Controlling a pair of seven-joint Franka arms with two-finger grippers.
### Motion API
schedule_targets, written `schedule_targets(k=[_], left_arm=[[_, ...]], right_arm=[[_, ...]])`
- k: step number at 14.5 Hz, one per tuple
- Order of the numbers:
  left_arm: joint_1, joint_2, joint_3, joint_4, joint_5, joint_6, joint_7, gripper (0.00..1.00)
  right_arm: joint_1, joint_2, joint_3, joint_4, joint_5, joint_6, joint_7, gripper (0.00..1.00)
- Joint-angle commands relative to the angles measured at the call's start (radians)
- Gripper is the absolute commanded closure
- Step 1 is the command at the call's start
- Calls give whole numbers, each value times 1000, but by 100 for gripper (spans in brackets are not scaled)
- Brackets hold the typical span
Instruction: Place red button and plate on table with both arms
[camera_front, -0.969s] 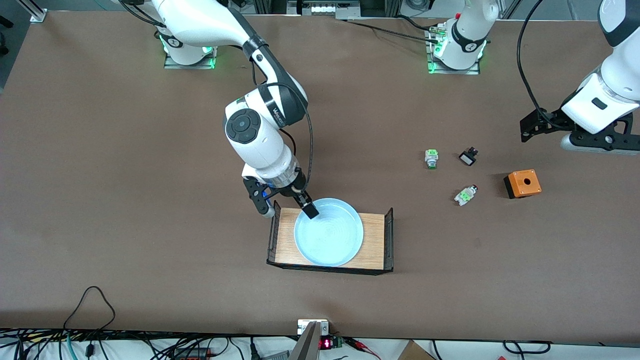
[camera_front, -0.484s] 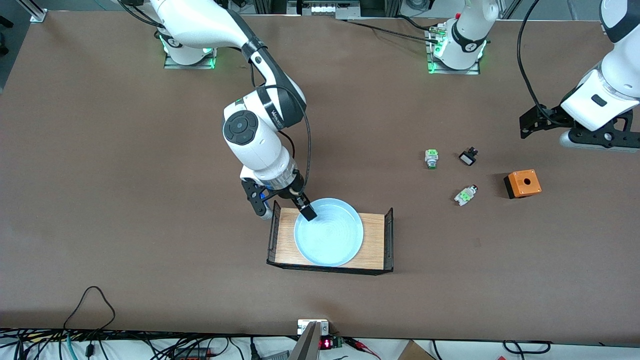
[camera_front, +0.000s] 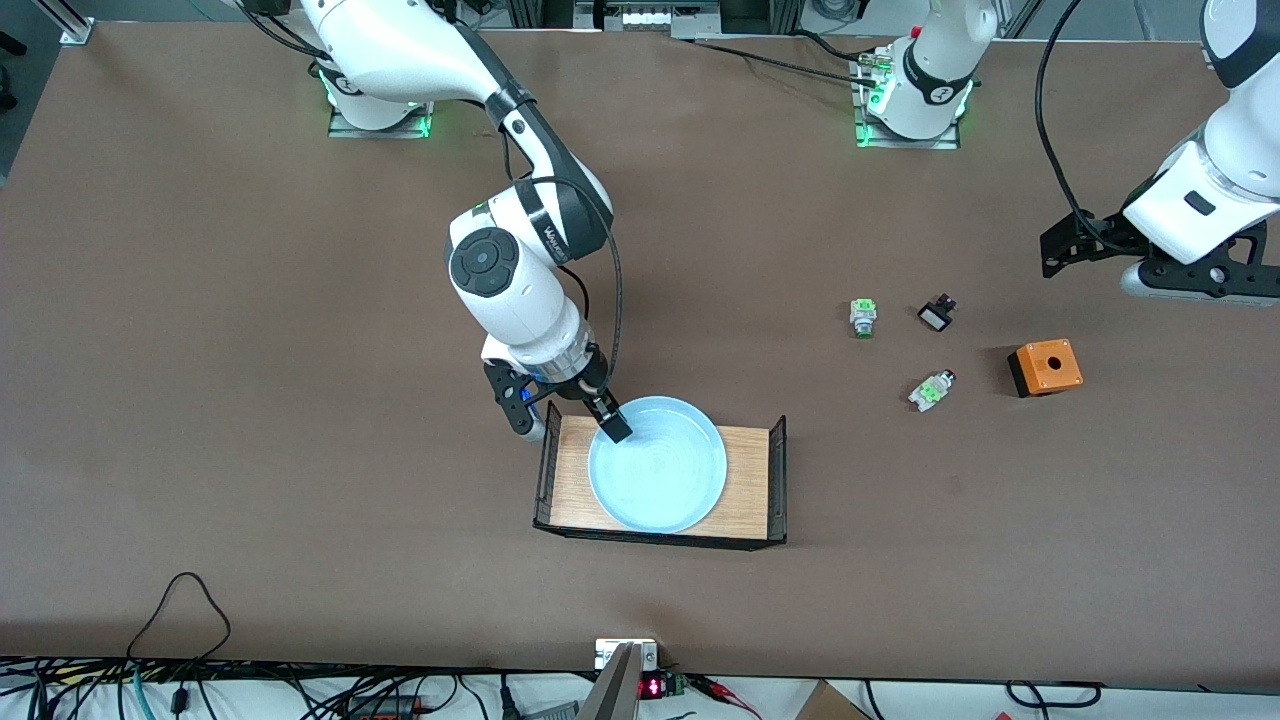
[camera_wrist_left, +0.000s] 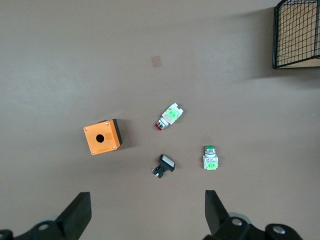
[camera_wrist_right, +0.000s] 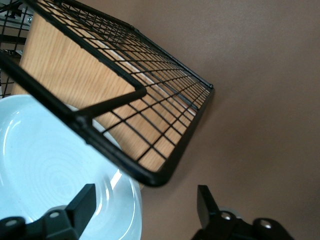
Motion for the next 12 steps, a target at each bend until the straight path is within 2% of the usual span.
schedule_targets(k=[1, 8, 12], left_arm=[[10, 6, -5, 18, -10, -19, 6, 0], [5, 7, -7, 24, -12, -19, 6, 0], [4, 7, -7, 25, -9, -19, 8, 0]], right_arm=[[-2, 3, -2, 5, 17, 1, -9, 19], [-2, 3, -2, 2, 20, -2, -12, 47], [-2, 0, -2, 1, 19, 0, -14, 56]])
